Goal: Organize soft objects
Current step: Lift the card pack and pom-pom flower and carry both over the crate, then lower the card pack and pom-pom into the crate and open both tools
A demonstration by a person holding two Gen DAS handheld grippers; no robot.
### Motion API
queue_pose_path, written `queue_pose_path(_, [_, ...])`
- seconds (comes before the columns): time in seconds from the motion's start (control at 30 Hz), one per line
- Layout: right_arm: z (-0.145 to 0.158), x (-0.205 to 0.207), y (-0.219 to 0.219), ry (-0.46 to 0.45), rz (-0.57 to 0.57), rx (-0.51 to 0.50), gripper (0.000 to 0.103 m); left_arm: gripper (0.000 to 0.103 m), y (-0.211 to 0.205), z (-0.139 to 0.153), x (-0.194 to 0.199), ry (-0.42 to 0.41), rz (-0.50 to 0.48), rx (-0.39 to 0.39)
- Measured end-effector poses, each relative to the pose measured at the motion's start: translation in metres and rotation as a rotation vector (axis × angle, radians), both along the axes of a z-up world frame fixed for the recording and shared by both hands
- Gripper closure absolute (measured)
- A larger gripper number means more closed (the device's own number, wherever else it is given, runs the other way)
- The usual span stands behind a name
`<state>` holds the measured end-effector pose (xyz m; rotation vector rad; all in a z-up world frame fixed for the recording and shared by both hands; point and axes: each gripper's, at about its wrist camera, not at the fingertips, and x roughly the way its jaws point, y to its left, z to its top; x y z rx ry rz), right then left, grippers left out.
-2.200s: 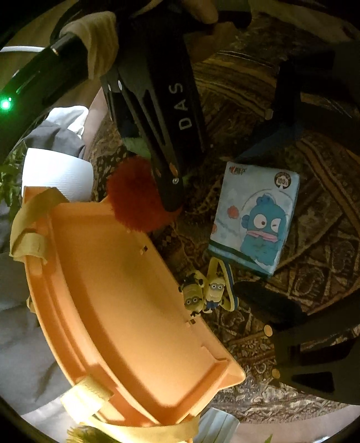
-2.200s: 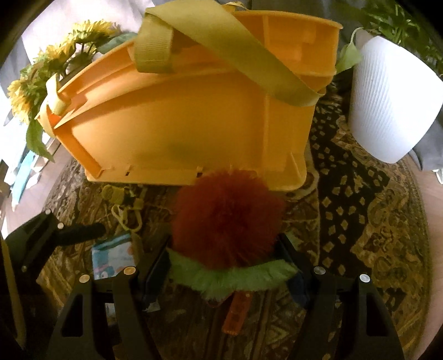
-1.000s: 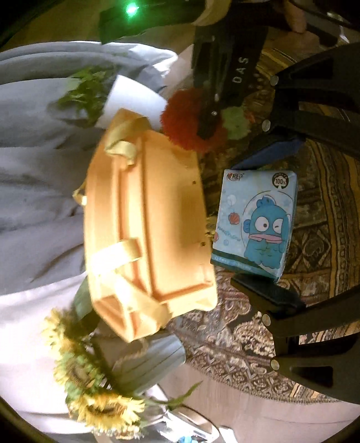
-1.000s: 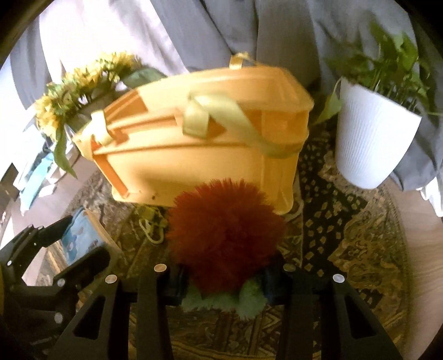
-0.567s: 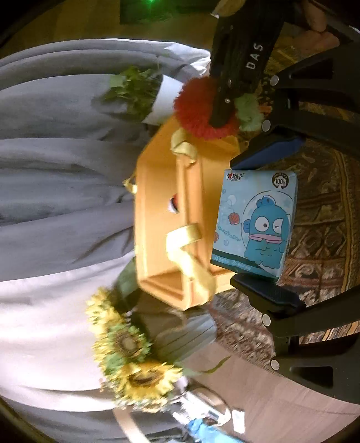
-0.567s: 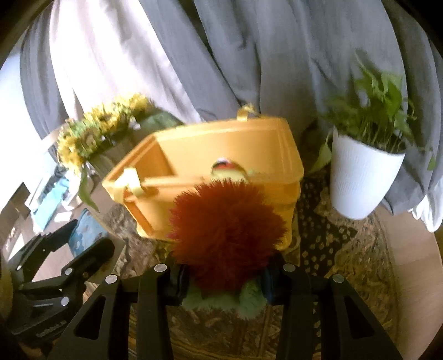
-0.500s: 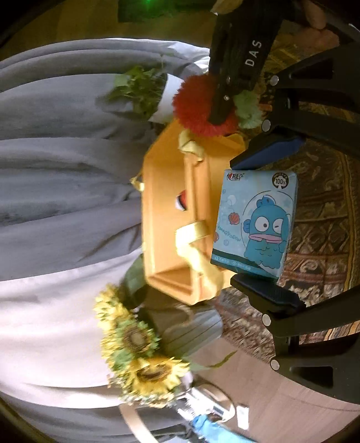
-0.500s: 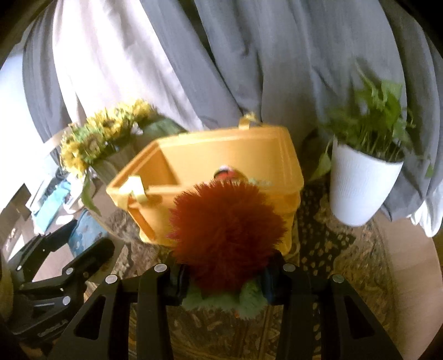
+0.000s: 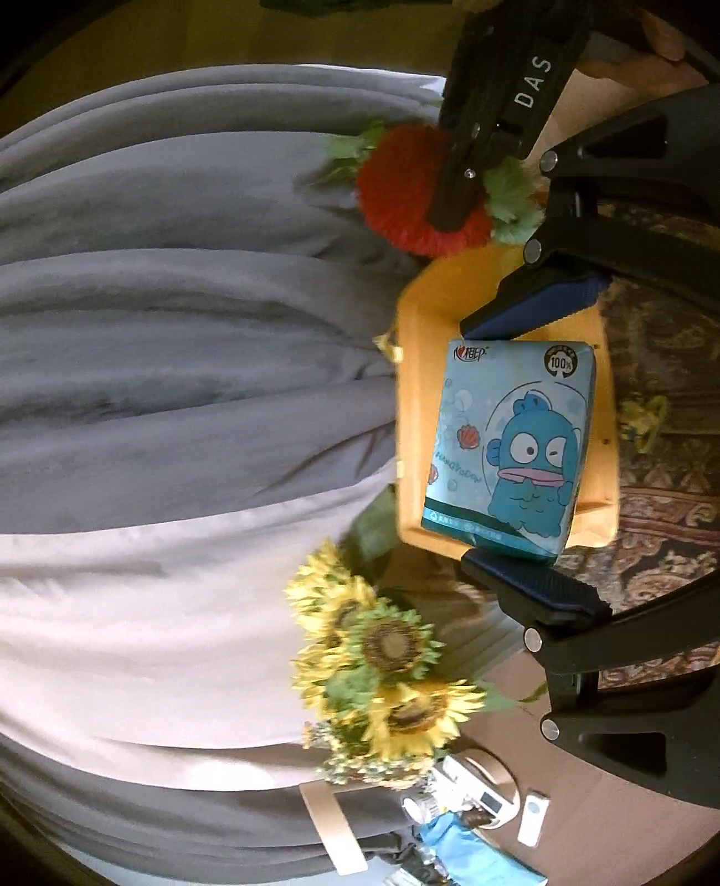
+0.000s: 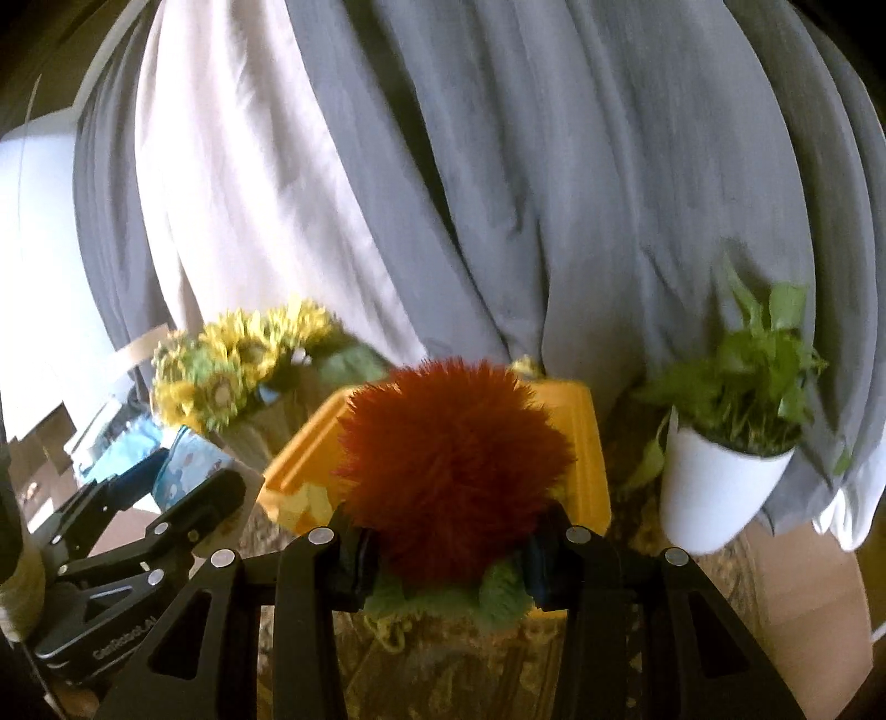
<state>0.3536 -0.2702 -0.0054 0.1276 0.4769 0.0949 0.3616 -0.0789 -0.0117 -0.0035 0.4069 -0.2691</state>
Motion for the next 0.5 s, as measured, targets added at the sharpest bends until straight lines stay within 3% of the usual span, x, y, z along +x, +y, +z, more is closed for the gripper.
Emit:
queue_pose_path(0.2, [0.015, 0.017, -0.003, -0.028, -0.001, 0.0, 0.062, 0.028, -0.002, 0.015, 0.015, -0.05, 0.011, 0.009])
queue_pose_path(0.5, [0.025, 0.052, -0.008, -0.031, -0.01, -0.019, 0.061, 0.027, -0.011, 0.023, 0.05, -0.051, 0.015, 0.042])
